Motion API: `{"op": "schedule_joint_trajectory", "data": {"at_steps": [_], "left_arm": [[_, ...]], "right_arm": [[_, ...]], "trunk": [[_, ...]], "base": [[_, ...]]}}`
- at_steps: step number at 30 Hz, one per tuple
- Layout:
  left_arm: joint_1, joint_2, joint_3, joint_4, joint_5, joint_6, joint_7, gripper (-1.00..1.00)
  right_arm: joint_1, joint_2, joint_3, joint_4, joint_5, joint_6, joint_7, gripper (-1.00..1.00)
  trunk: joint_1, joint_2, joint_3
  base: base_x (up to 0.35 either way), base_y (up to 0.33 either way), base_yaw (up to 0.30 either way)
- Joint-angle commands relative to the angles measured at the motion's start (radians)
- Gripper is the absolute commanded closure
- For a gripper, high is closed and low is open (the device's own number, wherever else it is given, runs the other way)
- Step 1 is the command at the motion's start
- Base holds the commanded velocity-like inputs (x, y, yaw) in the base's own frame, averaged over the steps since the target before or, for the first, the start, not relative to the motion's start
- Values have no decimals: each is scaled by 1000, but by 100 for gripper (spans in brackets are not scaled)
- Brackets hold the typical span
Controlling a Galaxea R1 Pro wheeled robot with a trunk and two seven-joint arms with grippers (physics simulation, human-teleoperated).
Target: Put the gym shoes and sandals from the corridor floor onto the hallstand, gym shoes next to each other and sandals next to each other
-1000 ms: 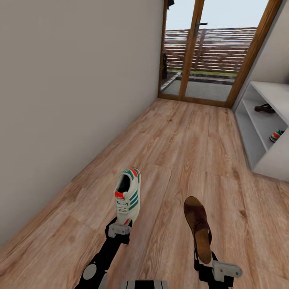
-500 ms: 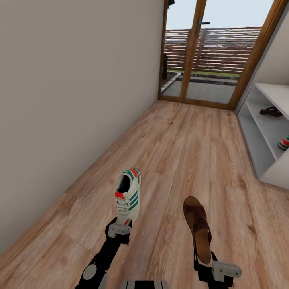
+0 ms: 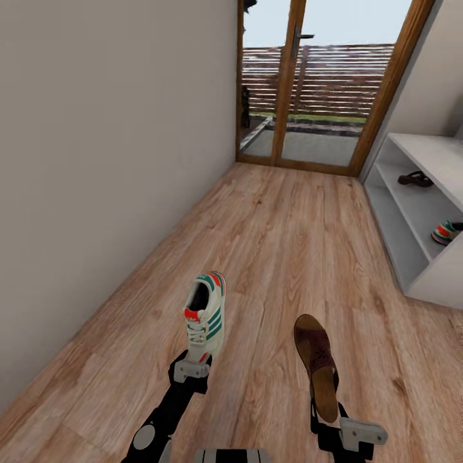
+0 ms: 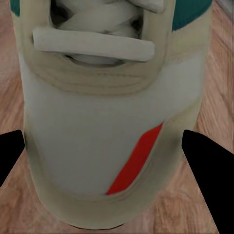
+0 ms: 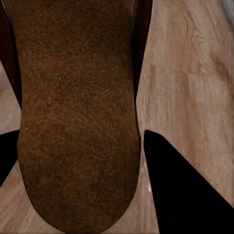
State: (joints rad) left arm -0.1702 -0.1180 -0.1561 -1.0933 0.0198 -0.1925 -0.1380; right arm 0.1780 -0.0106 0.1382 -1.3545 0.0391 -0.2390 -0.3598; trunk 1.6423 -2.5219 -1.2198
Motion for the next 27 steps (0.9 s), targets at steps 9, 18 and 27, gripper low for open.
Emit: {"op": "schedule_joint_trajectory", "data": {"at_steps": [9,18,27], "left_arm": [[0,0,0,1,0,0,0,100],[0,0,0,2,1,0,0,100],[0,1,0,2,2,-1,0,100]], "right_arm": [[0,0,0,0,-1,-1,1,100],[-1,0,0,0,-2,0,1,100],[-2,0,-3,1,-2,0,1,100]], "trunk": [[0,0,0],[0,0,0],[0,0,0]], "base": [[325,-101,-275],[325,-96,-286],[312,85,-288]]}}
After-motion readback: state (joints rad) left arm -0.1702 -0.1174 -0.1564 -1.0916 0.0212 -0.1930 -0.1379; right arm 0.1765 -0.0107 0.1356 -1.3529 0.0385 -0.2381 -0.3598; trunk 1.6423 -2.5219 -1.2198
